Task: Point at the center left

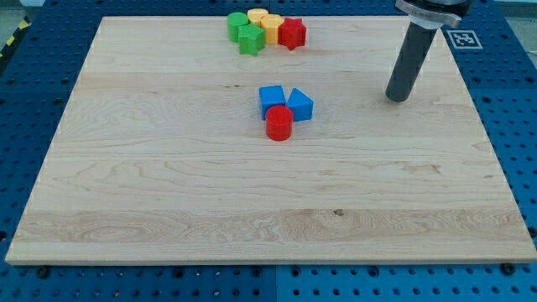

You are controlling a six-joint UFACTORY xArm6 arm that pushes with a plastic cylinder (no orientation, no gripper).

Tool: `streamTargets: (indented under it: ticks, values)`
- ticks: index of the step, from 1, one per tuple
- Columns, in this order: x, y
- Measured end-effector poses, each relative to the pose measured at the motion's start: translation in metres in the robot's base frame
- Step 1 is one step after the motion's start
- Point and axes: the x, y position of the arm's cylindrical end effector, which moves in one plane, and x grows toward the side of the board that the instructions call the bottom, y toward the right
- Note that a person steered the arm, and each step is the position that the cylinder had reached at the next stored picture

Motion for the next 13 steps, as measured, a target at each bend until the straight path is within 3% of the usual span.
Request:
streamTargets:
  ticks: [3, 5, 6, 7, 8, 13]
  values:
    - [-0.007, 0.0]
    - [-0.016, -0.039]
    - [-0.001, -0.039]
    - [0.054, -0.037]
    - [0.079, -0.034]
    - [0.083, -0.034]
